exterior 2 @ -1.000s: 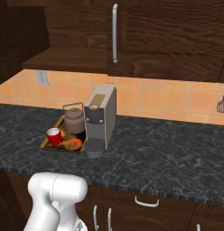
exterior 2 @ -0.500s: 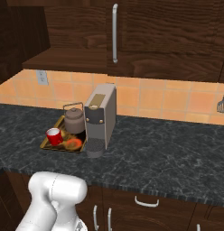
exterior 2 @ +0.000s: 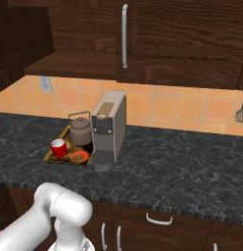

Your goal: Pick the kettle from the counter and place it on the tray. Then pick the mug from the cabinet and place it on the tray. Then close the cabinet doors.

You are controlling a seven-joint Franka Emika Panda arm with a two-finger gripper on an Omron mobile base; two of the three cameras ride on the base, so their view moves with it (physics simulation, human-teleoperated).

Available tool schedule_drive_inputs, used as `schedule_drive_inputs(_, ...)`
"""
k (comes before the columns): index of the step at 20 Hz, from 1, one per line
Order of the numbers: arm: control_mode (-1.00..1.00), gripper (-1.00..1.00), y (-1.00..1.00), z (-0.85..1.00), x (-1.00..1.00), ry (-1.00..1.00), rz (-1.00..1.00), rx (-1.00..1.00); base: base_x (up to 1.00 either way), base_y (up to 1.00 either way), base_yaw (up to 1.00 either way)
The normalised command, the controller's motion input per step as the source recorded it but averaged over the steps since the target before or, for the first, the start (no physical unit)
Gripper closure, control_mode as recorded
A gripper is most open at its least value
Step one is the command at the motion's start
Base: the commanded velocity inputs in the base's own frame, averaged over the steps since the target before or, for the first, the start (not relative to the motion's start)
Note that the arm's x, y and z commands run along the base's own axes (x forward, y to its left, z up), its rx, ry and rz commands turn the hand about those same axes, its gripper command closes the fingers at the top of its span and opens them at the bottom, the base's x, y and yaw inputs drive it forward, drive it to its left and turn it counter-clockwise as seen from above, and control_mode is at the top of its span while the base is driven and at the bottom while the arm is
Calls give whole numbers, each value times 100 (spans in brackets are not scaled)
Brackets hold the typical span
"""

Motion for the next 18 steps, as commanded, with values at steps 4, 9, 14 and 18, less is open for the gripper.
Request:
schedule_drive_inputs(4,-100,100,7,8,97,3,-28,0,0,0,0)
schedule_drive_inputs(9,-100,100,-72,50,72,2,-39,0,0,0,0)
schedule_drive_inputs(14,-100,100,-100,41,46,0,-32,0,0,0,0)
schedule_drive_inputs(18,-100,100,-100,41,16,-16,-15,0,0,0,0)
